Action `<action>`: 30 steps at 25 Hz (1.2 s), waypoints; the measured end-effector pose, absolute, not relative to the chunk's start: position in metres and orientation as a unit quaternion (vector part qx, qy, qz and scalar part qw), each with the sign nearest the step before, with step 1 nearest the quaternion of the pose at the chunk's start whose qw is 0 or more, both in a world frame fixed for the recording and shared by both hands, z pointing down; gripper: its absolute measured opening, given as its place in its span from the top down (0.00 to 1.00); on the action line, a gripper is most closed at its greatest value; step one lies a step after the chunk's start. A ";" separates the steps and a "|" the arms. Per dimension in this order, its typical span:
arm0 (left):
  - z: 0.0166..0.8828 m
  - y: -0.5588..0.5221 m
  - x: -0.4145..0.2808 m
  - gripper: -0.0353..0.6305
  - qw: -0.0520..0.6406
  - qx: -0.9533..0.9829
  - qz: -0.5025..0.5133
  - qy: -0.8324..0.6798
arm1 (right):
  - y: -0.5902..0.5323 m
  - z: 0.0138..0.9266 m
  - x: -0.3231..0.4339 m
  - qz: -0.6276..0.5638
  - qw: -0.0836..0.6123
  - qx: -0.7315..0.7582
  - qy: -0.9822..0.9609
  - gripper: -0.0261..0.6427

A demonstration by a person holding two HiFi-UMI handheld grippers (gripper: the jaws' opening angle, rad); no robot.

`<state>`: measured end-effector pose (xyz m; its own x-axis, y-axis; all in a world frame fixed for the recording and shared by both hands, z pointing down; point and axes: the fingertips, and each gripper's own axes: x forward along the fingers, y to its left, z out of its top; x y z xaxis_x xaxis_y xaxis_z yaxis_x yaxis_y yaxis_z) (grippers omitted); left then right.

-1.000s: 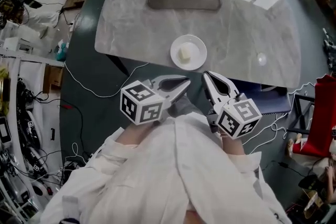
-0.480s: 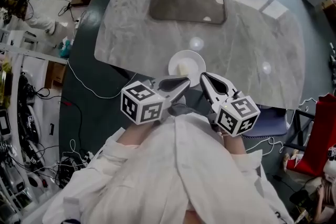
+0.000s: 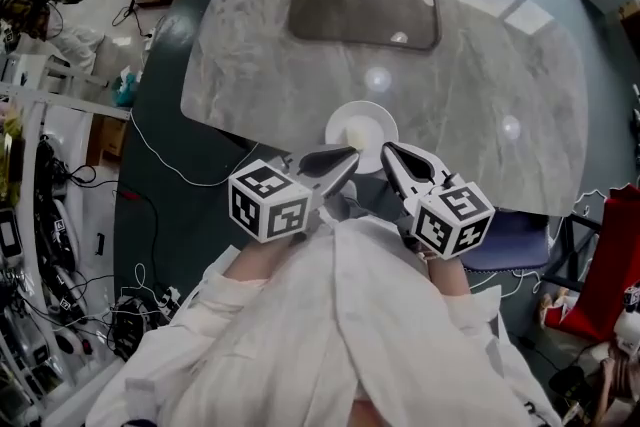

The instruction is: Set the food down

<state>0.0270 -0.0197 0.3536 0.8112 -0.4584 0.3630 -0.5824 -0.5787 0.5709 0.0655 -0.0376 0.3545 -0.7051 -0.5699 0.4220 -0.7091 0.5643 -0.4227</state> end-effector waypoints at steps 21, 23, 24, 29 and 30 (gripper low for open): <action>0.368 -0.024 0.014 0.90 0.390 0.873 0.132 -0.261 | -0.028 0.372 0.064 0.360 0.115 0.394 -0.838 0.95; 0.371 -0.021 0.014 0.90 0.398 0.871 0.131 -0.256 | -0.024 0.376 0.062 0.369 0.116 0.392 -0.835 0.95; 0.373 -0.020 0.013 0.90 0.403 0.869 0.130 -0.255 | -0.022 0.378 0.061 0.372 0.118 0.392 -0.833 0.95; 0.390 -0.014 0.003 0.90 0.417 0.859 0.147 -0.259 | -0.013 0.391 0.059 0.385 0.133 0.396 -0.823 0.95; 0.395 -0.012 0.000 0.90 0.417 0.857 0.159 -0.258 | -0.012 0.392 0.057 0.387 0.131 0.395 -0.823 0.95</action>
